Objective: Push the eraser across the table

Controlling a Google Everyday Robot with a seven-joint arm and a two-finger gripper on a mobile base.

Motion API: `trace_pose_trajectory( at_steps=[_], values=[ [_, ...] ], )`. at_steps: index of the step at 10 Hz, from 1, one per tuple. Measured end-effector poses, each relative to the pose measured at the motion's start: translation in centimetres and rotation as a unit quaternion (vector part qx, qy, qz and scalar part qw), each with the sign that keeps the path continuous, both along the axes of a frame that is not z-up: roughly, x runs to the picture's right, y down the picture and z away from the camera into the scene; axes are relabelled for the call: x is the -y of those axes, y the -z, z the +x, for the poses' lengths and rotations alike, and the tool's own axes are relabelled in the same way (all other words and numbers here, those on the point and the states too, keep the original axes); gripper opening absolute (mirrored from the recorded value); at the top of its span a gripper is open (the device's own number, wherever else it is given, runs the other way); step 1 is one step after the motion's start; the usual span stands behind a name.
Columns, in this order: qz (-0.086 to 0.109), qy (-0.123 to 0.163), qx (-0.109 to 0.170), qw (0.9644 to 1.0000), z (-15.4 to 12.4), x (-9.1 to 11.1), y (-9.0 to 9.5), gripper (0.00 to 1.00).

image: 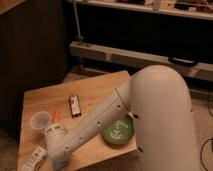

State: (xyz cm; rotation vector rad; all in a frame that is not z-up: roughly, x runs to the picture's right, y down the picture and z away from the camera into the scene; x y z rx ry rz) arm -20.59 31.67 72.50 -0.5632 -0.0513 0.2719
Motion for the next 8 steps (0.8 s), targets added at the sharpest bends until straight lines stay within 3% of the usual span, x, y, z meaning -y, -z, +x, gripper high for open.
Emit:
trace_pose_trajectory(
  at_steps=[4, 8],
  values=[
    [0.009, -0.01, 0.009, 0.9999, 0.5, 0.5, 0.1, 0.04],
    [0.062, -0.043, 0.025, 0.9969, 3.6, 7.0, 0.4, 0.04]
  ],
)
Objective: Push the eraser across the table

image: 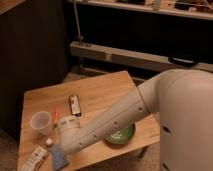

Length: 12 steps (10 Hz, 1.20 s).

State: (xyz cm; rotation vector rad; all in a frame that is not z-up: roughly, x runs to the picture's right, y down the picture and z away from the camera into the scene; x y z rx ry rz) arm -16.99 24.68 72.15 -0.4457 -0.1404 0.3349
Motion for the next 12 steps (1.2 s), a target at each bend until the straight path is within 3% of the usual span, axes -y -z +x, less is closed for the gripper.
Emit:
trace_pose_trajectory(
  at_steps=[1, 2, 4, 6, 9, 12],
  values=[
    [0.014, -0.006, 0.004, 0.9999, 0.9, 2.5, -0.2, 0.04],
    [0.016, -0.013, 0.012, 0.9997, 1.4, 4.2, -0.9, 0.04],
    [0.01, -0.028, 0.036, 0.9989, 2.2, 7.7, -2.8, 0.04],
    [0.002, -0.026, 0.061, 0.9978, 0.6, 10.5, -4.1, 0.04],
    [-0.006, 0.018, 0.093, 0.9955, -4.9, 13.5, -6.0, 0.04],
    [0.015, 0.102, 0.078, 0.9916, -9.5, 14.7, -7.8, 0.04]
  ],
)
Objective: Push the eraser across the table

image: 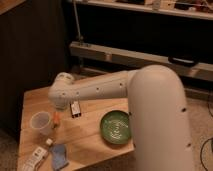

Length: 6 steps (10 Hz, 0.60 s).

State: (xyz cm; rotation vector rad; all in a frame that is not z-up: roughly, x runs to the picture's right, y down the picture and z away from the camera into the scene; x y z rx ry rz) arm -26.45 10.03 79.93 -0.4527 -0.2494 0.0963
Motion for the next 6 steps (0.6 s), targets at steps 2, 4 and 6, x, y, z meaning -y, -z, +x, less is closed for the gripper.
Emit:
trace_pose_trajectory(
  at_steps=[2, 4, 6],
  values=[
    [0.012, 0.021, -0.01, 0.9997, -0.74, 0.48, -0.53, 0.04],
    [0.012, 0.02, -0.012, 0.9996, -0.44, 0.55, -0.62, 0.04],
    [0.008, 0.021, -0.013, 0.9997, 0.12, -0.15, -0.84, 0.04]
  ],
)
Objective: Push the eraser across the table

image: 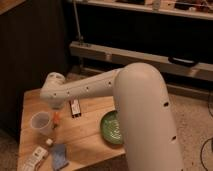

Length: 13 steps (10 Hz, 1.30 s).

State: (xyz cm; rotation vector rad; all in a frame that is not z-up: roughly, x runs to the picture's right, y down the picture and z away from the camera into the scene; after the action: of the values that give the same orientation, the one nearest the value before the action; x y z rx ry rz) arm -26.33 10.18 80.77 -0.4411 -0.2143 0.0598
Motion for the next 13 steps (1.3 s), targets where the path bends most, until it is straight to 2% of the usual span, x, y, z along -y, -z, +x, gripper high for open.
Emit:
trace_pose_trajectory(
  at_steps=[2, 5, 7, 10, 12, 13],
  values=[
    [-0.004, 0.008, 0.009, 0.9999, 2.5, 0.4, -1.0, 0.04],
    [-0.023, 0.044, 0.055, 0.9973, 7.2, 3.6, -3.7, 0.04],
    [-0.03, 0.071, 0.093, 0.9927, 9.3, 6.0, -4.7, 0.04],
    [-0.032, 0.109, 0.141, 0.9835, 8.9, 7.3, -4.1, 0.04],
    [-0.036, 0.136, 0.168, 0.9756, 6.5, 6.9, -2.3, 0.04],
    [-0.037, 0.15, 0.179, 0.9716, 4.5, 6.1, -0.7, 0.04]
  ],
)
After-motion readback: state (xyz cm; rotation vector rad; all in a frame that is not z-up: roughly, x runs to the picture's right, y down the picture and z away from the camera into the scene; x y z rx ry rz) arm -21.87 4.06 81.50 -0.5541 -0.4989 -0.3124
